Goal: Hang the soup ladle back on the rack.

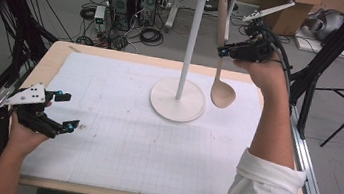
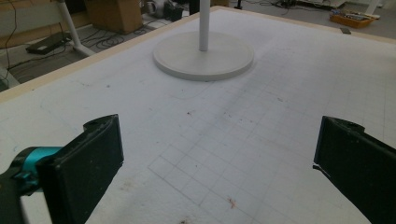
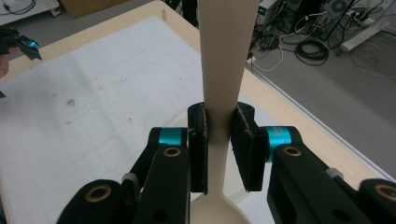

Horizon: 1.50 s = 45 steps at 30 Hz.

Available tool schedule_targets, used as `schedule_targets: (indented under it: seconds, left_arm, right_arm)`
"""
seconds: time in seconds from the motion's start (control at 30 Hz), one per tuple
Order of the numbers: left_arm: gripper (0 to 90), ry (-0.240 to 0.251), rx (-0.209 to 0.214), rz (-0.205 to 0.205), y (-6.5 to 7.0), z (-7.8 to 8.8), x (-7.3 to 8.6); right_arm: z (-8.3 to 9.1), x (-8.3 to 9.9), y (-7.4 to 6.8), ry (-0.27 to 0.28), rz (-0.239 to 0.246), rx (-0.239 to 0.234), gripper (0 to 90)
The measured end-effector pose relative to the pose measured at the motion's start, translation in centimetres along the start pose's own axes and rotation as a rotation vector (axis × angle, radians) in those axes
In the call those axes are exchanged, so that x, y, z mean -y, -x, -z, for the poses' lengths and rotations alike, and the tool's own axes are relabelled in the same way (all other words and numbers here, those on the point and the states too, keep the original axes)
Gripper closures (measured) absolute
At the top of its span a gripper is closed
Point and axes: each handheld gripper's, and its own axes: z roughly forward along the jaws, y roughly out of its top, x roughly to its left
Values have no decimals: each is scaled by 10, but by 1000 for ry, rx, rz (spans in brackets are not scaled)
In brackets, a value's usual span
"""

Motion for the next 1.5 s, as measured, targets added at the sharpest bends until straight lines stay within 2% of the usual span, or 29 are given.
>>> schedule_targets:
  seconds: [0.53, 0.67, 0.7, 0.73, 0.83, 0.9, 1.0, 1.13, 1.33, 1.5]
  left_arm:
    - [17, -2, -2, 0, -1, 1, 0]
    - [17, 1, -2, 2, -1, 1, 0]
    - [17, 1, -3, -2, -1, 2, 0]
    - [17, 2, -3, -1, -1, 2, 0]
    - [17, 1, -3, -4, 0, 2, 0]
    - [17, 1, -2, -5, 0, 2, -1]
    - [17, 4, -3, -5, 1, 2, -1]
    - [17, 3, 2, -9, 2, 1, -2]
    - [17, 1, 3, -10, 3, 0, -2]
    - [17, -9, 9, -12, 4, -3, -2]
  right_arm:
    - [-12, -5, 1, -23, -9, -12, 768]
    - [-14, -5, 0, -26, -13, 6, 735]
    - [-11, -4, 0, 12, -31, 3, 571]
    - [-9, -5, 0, 25, -37, 3, 534]
    - [-6, -3, -3, 14, -36, 25, 461]
    - [-3, 0, -5, 20, -30, 38, 444]
    - [1, 5, -7, 39, -22, 30, 401]
    - [11, 23, -13, 70, -14, 43, 334]
    - [23, 55, -22, 135, -13, 34, 281]
    - [31, 86, -27, 185, -19, 49, 252]
